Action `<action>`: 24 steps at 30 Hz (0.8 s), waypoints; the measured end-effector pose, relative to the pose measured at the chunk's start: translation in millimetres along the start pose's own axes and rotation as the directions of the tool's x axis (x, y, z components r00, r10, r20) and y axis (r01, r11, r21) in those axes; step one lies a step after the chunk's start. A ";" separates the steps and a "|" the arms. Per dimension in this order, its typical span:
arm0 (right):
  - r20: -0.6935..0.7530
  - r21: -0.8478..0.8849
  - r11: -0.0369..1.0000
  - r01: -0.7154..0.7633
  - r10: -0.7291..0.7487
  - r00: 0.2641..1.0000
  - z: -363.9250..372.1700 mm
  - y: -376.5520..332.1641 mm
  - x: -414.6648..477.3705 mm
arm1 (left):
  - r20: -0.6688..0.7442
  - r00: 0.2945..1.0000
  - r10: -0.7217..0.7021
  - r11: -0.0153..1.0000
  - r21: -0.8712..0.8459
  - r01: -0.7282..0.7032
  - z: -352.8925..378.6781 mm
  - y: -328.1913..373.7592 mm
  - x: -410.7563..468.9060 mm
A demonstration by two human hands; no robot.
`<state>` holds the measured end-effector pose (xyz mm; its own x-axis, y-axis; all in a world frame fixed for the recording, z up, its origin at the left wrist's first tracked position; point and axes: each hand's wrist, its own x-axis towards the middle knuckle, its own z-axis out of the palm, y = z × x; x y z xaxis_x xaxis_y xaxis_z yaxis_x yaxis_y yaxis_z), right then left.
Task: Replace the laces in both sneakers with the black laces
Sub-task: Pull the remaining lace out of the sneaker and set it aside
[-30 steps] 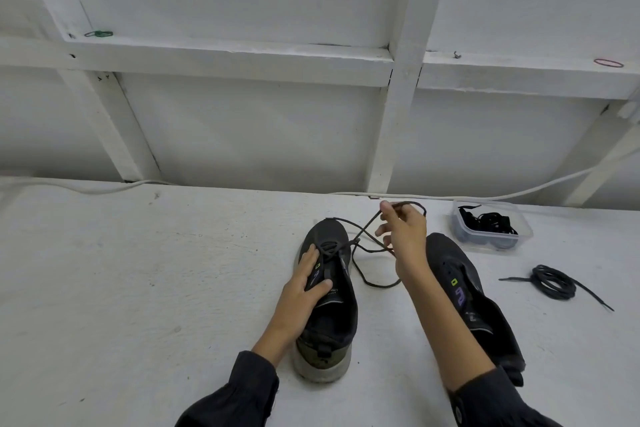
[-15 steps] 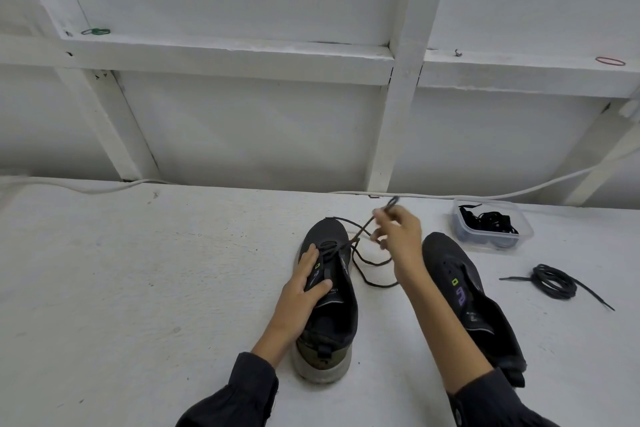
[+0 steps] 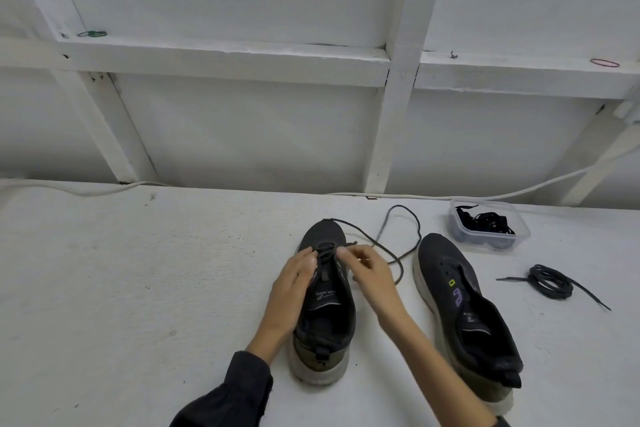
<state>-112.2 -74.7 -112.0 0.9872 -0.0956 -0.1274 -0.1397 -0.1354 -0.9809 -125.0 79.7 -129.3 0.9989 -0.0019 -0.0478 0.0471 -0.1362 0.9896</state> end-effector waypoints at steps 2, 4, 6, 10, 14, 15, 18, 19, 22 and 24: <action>0.014 -0.014 1.000 0.002 -0.002 1.000 11.6 9.0 -9.5 | -0.049 0.997 0.062 0.989 0.136 -0.054 -7.8 -1.5 8.8; 0.023 -0.022 0.999 0.027 -0.027 0.999 19.9 14.2 -12.9 | -0.029 0.992 0.125 0.958 0.263 -0.113 -14.6 -2.2 17.4; 0.044 -0.059 0.995 0.081 -0.079 0.996 26.9 16.2 -14.6 | 0.003 0.988 0.157 0.923 0.354 -0.148 -18.2 -1.8 25.1; 0.055 -0.042 0.998 0.039 -0.037 0.998 30.7 24.8 -14.9 | 0.076 0.977 0.199 0.765 0.611 -0.203 -20.0 2.7 38.5; 0.048 -0.040 0.999 0.006 -0.004 0.999 30.3 13.1 -23.3 | 0.181 0.945 0.271 0.618 0.720 -0.315 -20.1 9.5 45.1; 0.044 -0.037 0.999 0.005 -0.003 0.999 30.7 10.9 -24.4 | 0.171 0.946 0.274 0.616 0.724 -0.310 -19.8 11.4 47.2; 0.049 -0.034 0.999 0.009 -0.007 0.999 31.1 12.8 -24.2 | 0.123 0.953 0.276 0.580 0.770 -0.267 -16.2 15.5 55.6; 0.051 -0.034 0.999 0.008 -0.006 0.999 30.5 14.1 -23.7 | 0.117 0.955 0.273 0.553 0.793 -0.255 -14.2 16.7 57.4; 0.045 -0.027 1.000 0.005 -0.004 0.999 28.8 15.1 -23.7 | 0.125 0.959 0.254 0.590 0.765 -0.257 -15.0 15.9 59.9; 0.036 -0.012 1.000 0.004 -0.003 0.999 28.3 15.3 -23.7 | 0.130 0.967 0.217 0.703 0.667 -0.247 -20.8 13.0 59.6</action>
<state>-135.6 -46.6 -128.2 0.9898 -0.0596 -0.1295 -0.1371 -0.1479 -0.9794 -64.7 98.4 -116.5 0.9755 -0.1605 0.1505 -0.2195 -0.7558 0.6170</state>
